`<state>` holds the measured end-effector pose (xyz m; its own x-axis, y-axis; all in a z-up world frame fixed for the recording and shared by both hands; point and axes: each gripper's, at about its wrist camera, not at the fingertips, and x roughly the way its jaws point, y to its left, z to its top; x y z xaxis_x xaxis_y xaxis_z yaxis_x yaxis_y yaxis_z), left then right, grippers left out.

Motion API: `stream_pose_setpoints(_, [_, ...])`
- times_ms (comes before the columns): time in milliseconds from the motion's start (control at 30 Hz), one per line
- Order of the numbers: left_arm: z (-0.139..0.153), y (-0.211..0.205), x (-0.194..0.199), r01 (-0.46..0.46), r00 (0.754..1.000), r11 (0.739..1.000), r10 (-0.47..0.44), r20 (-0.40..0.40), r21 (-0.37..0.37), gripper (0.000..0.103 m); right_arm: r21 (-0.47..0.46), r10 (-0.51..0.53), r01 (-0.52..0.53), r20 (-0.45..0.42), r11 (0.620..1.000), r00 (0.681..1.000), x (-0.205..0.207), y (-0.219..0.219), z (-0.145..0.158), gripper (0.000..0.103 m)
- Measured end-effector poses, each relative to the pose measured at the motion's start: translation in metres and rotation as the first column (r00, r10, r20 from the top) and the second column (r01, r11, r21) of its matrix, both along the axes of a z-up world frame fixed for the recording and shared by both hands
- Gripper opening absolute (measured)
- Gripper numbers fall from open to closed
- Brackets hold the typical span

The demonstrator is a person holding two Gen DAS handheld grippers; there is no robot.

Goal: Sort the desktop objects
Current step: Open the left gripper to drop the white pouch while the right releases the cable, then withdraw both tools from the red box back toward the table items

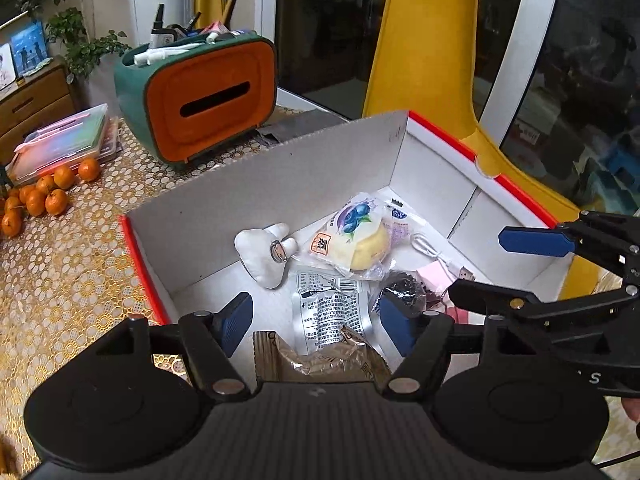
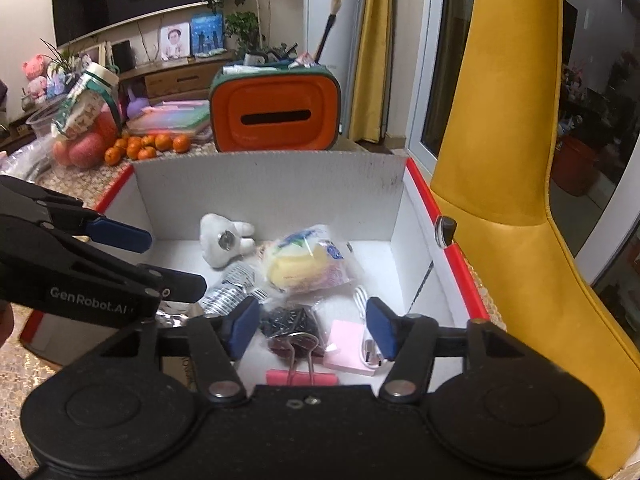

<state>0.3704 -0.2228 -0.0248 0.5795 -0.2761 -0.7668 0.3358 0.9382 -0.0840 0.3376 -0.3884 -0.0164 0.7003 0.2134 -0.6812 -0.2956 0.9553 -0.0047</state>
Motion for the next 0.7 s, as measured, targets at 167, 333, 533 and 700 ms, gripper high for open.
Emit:
stream_pose_setpoints(167, [0.009, 0.008, -0.010, -0.011, 1.000, 1.000, 0.011, 0.011, -0.017, 0.069, 0.018, 0.018, -0.018, 0.023, 1.000, 1.000, -0.009, 0.002, 0.009, 0.069])
stream_pose_setpoints(333, [0.019, 0.015, -0.023, -0.006, 1.000, 0.999, 0.007, 0.025, -0.038, 0.069, 0.033, 0.027, -0.028, 0.033, 0.999, 0.999, -0.019, 0.005, 0.017, 0.074])
stream_pose_setpoints(533, [0.029, 0.027, -0.040, -0.011, 1.000, 0.997, 0.013, 0.027, -0.072, 0.070, 0.056, 0.034, -0.037, 0.047, 0.998, 0.998, -0.032, 0.010, 0.026, 0.082])
stream_pose_setpoints(700, [0.036, 0.040, -0.055, -0.018, 0.999, 0.996, 0.021, 0.036, -0.090, 0.070, 0.079, 0.039, -0.044, 0.060, 0.996, 0.997, -0.043, 0.015, 0.034, 0.087])
